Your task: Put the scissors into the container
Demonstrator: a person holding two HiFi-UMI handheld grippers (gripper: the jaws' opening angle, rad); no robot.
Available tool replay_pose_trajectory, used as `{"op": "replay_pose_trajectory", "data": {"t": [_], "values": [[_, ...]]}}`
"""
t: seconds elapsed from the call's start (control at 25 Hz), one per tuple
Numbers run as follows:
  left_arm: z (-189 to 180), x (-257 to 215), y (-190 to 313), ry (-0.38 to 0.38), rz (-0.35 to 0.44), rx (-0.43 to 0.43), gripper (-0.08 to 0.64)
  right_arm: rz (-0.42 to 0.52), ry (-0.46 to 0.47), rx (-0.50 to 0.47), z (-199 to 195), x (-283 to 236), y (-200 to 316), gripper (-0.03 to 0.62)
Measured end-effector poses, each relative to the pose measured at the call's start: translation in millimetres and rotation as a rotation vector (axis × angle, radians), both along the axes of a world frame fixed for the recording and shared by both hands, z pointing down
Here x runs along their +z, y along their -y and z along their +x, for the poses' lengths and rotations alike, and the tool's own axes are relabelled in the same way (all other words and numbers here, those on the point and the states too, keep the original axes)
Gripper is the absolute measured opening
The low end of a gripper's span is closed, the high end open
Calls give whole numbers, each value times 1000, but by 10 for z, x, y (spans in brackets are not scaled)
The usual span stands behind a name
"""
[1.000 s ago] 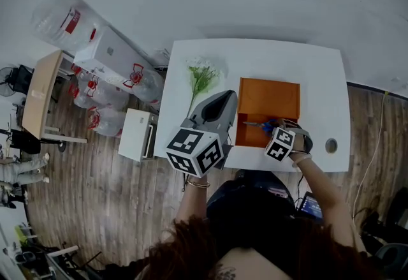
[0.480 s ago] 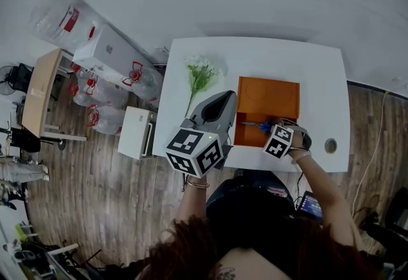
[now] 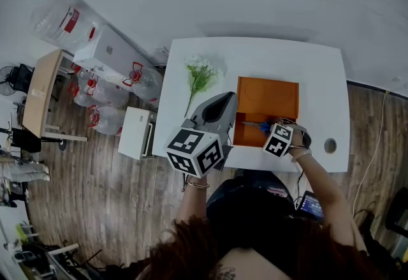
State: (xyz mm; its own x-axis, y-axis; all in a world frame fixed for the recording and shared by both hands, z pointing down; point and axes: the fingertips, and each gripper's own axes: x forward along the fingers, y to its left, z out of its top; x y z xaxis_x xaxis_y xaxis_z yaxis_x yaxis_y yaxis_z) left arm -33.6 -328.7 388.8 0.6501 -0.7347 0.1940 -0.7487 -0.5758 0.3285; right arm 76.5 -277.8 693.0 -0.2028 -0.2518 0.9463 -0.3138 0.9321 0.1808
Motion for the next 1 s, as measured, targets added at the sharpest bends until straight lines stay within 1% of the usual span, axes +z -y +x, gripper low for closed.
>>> {"op": "replay_pose_trajectory", "data": {"t": [0.72, 1.0], "values": [[-1, 48, -126, 19, -24, -8, 18, -25, 3, -28, 1, -15, -3, 85], [-3, 46, -193, 28, -24, -5, 18, -18, 19, -11, -1, -38, -2, 94]]}}
